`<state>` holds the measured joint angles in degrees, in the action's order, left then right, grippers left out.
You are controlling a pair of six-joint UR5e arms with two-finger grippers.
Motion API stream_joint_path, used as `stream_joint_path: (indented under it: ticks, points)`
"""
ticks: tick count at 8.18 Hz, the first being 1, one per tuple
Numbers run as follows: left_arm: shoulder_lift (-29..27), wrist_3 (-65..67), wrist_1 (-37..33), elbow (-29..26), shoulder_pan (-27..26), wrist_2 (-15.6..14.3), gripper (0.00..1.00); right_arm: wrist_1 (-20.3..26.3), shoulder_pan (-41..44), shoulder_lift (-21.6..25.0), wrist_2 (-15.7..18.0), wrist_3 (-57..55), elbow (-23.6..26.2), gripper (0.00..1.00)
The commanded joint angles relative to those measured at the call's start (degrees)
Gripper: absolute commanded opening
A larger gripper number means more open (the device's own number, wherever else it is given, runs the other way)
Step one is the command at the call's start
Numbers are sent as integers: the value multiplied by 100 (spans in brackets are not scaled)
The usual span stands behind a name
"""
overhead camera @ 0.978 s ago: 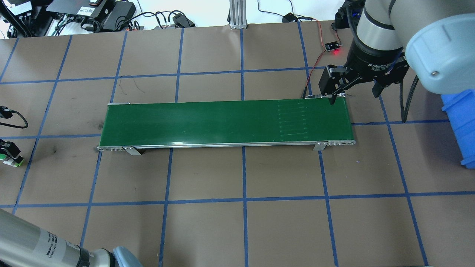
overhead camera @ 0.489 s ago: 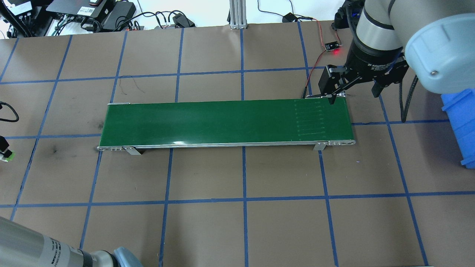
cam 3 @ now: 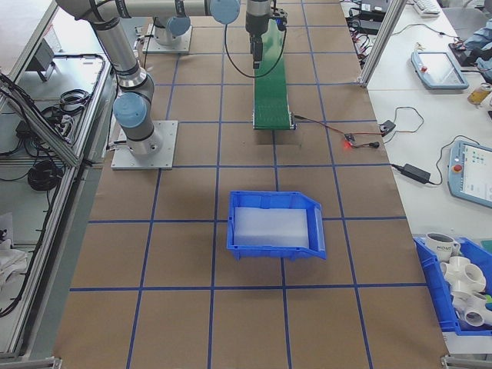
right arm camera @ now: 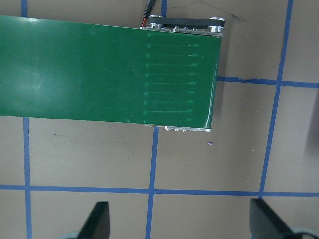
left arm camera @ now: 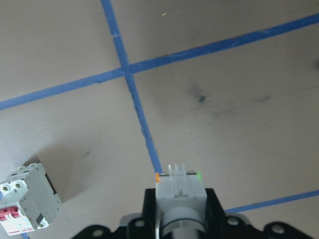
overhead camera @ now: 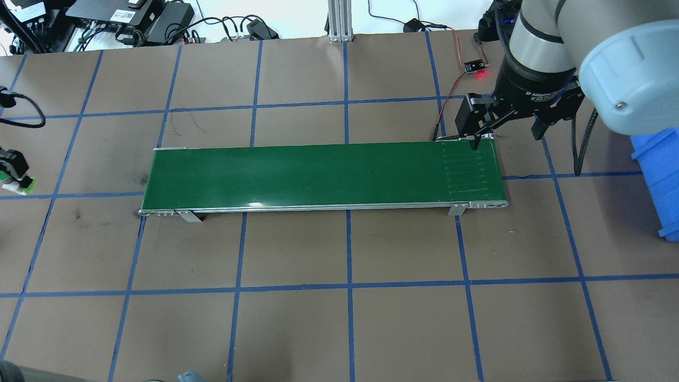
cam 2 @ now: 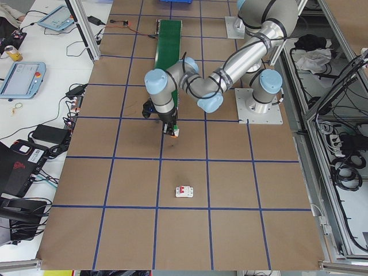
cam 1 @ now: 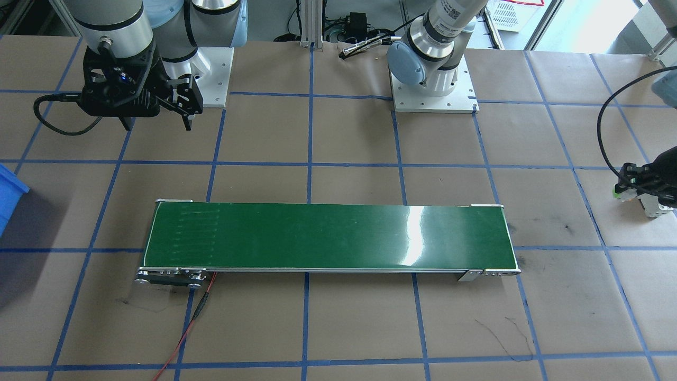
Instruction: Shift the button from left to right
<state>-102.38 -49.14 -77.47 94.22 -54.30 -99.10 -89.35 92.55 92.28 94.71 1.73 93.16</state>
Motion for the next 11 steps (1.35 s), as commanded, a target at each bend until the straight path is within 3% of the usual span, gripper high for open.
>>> stream_joint_path:
  ticks: [1,2,5,11]
  points:
    - [306,1304,-198,17,-1211,546,0,-3,0,-9,-5,3,0,100]
    - [254,2399,-207,43,-1450,654,0,-3,0,-9,-5,3,0,100]
    - [0,3126,-128,52,-1689,681,0,-3,0,-9,4,3,0,100]
    - [-739,3279,136,52,-1856,804,0,5,0,-9,4,20,0,100]
